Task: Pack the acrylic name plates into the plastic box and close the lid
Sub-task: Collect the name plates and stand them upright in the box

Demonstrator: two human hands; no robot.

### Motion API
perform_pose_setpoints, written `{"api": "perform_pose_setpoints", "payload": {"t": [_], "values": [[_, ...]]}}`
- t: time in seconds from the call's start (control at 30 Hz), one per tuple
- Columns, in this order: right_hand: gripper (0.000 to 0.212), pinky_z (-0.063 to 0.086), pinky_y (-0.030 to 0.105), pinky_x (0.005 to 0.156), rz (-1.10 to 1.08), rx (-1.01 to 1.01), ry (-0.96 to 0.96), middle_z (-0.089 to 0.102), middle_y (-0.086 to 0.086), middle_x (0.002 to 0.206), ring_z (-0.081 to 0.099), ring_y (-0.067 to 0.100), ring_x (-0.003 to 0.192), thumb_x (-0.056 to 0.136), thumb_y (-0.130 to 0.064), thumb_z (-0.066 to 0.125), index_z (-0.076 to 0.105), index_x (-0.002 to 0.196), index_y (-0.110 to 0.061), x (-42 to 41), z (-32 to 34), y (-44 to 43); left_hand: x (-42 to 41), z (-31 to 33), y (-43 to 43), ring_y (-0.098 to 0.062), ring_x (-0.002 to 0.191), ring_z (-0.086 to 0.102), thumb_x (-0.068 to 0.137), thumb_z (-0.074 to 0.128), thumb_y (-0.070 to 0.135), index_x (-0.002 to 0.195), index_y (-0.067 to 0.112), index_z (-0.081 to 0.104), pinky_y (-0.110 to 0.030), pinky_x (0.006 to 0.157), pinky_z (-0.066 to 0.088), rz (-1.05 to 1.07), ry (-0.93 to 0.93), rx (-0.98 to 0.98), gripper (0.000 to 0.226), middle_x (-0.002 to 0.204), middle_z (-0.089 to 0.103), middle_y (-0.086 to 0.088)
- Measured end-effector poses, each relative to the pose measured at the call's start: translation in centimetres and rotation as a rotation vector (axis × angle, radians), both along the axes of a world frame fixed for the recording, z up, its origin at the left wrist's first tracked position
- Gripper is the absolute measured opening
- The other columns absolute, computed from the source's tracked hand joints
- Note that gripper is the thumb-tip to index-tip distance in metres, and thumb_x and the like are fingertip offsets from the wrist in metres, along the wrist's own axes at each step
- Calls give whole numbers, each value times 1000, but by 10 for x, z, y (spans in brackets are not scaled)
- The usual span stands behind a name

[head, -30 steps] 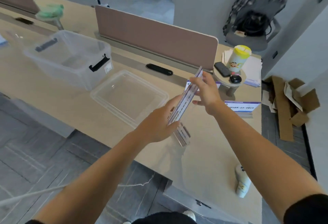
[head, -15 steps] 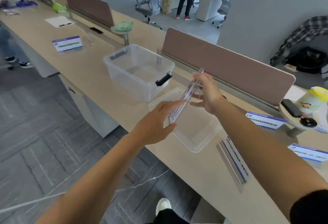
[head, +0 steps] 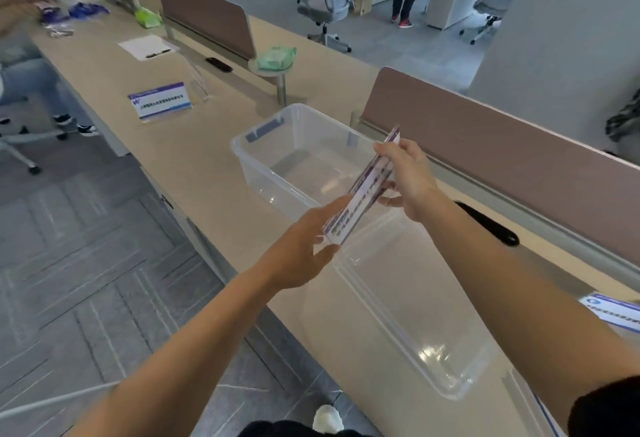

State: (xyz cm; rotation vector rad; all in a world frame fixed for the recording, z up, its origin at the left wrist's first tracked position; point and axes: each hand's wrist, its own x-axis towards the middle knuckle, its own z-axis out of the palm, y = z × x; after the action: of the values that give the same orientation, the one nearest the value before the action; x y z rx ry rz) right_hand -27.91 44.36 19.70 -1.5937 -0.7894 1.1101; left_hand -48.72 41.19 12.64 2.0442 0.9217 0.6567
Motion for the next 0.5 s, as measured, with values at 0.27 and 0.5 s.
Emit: {"api": "perform_pose_setpoints", "payload": {"t": [0.27,0.5], "values": [[40,53,57,89,-93,-55,153,60,-4,99,62,31,98,85,-43,66,53,120,-30,-37,-3,83,-34,-14,100,-8,133,44,90,62,37,140,66,12,-43,106,45,33,-57,8,76,152,35,12],[60,55,55,84,-172,-16,178,54,-4,119,56,38,110,79,-49,68,51,133,-32,-89,12,134,-65,-12,180,3,134,37,97,51,15,147,46,21,-25,113,35,-165,-142,-120,66,148,40,16]]}}
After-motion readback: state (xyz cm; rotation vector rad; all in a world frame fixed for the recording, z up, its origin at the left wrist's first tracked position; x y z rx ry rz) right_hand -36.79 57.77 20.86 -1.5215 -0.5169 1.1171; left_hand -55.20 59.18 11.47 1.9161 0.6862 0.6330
